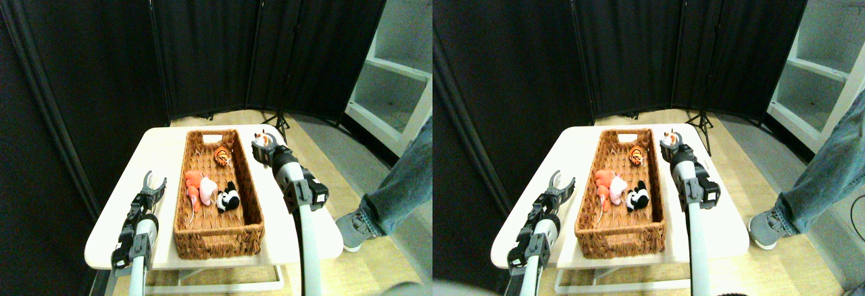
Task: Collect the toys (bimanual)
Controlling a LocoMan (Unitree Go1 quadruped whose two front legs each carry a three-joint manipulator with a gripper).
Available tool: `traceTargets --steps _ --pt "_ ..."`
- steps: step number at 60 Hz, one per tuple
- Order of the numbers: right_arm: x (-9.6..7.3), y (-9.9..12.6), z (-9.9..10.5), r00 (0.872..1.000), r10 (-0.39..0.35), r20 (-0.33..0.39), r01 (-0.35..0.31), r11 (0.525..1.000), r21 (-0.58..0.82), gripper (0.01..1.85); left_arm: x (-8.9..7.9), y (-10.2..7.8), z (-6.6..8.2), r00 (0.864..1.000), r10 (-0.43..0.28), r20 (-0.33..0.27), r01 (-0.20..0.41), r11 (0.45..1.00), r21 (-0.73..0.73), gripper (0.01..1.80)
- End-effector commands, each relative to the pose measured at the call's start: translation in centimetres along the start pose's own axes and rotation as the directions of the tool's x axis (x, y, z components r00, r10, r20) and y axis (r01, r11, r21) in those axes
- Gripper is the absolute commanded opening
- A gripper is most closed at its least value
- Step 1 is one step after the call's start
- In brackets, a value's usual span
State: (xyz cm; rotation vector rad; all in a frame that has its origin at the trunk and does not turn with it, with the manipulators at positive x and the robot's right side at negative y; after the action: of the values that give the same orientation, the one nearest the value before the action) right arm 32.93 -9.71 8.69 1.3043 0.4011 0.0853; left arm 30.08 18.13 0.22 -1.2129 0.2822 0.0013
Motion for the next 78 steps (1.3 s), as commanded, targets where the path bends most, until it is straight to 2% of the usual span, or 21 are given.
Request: traceTargets --steps 1,3,5,14,25,34,42,46,48,52,56,57,58,62,66,72,78 --pt "0.0 1.7 -1.2 0.995 0.081 -0.049 -0.085 0.994 -0.069 0.01 -0.3 -0.9 0.3 0.998 -0.048 0.033 0.048 0.999 0.005 0.32" --pt "0.1 1.9 -1.6 0.994 0.087 -0.06 -0.093 0.991 -0.099 0.01 -0.4 -0.8 0.4 0.998 -0.051 0.034 0.051 0.999 0.005 0.33" --pt "0.2 2.2 -2.3 0.994 0.076 -0.074 -0.079 0.996 -0.05 0.01 -0.5 -0.8 0.4 0.998 -0.057 0.032 0.057 0.998 0.002 0.32" --pt "0.6 3.0 -4.3 0.987 0.095 -0.133 -0.101 0.994 -0.044 0.01 -0.9 -0.7 0.5 0.997 -0.062 0.043 0.062 0.998 0.004 0.3" --pt "0.9 2.4 -6.7 0.982 0.077 -0.171 -0.077 0.997 0.004 0.01 -1.6 -0.8 0.6 0.996 -0.073 0.053 0.072 0.997 0.021 0.29" --pt "1.2 1.2 -7.7 0.977 0.061 -0.203 -0.063 0.998 -0.004 0.01 -1.9 -0.8 0.8 0.995 -0.076 0.058 0.074 0.997 0.035 0.29" --pt "1.3 0.2 -8.0 0.979 0.028 -0.201 -0.026 1.0 0.011 0.01 -2.0 -0.8 0.9 0.995 -0.076 0.062 0.074 0.997 0.032 0.29" --pt "1.3 -0.1 -8.0 0.974 0.013 -0.224 -0.009 1.0 0.021 0.01 -2.0 -0.8 0.9 0.995 -0.074 0.063 0.072 0.997 0.026 0.29" --pt "1.2 -0.1 -7.9 0.975 -0.008 -0.22 0.01 1.0 0.007 0.11 -2.0 -0.8 0.9 0.995 -0.074 0.063 0.072 0.997 0.024 0.29" --pt "1.2 -0.1 -7.7 0.969 -0.021 -0.246 0.03 0.999 0.033 0.35 -1.9 -0.9 0.8 0.995 -0.082 0.053 0.08 0.996 0.026 0.3" --pt "1.1 -0.1 -7.5 0.965 -0.011 -0.261 0.025 0.999 0.049 0.49 -1.8 -0.9 0.8 0.995 -0.082 0.052 0.08 0.996 0.027 0.29" --pt "1.1 -0.1 -7.5 0.965 -0.015 -0.26 0.03 0.998 0.053 0.59 -1.8 -1.0 0.8 0.995 -0.08 0.051 0.079 0.997 0.025 0.3" --pt "1.1 -0.1 -7.5 0.965 -0.015 -0.26 0.03 0.998 0.053 0.59 -1.8 -1.0 0.8 0.995 -0.08 0.051 0.079 0.997 0.025 0.3" --pt "1.0 0.0 -7.2 0.964 -0.02 -0.265 0.033 0.999 0.044 0.85 -1.7 -1.0 0.8 0.996 -0.078 0.051 0.077 0.997 0.018 0.31" --pt "1.0 0.1 -7.0 0.963 -0.017 -0.27 0.031 0.998 0.049 0.93 -1.6 -1.0 0.8 0.996 -0.08 0.049 0.079 0.997 0.021 0.31" --pt "0.8 0.2 -6.7 0.963 -0.014 -0.269 0.026 0.999 0.04 0.95 -1.5 -1.0 0.8 0.996 -0.082 0.041 0.082 0.997 0.017 0.33" --pt "0.7 0.5 -6.2 0.967 -0.01 -0.254 0.018 0.999 0.028 1.01 -1.5 -1.0 0.8 0.996 -0.081 0.043 0.08 0.997 0.023 0.34"
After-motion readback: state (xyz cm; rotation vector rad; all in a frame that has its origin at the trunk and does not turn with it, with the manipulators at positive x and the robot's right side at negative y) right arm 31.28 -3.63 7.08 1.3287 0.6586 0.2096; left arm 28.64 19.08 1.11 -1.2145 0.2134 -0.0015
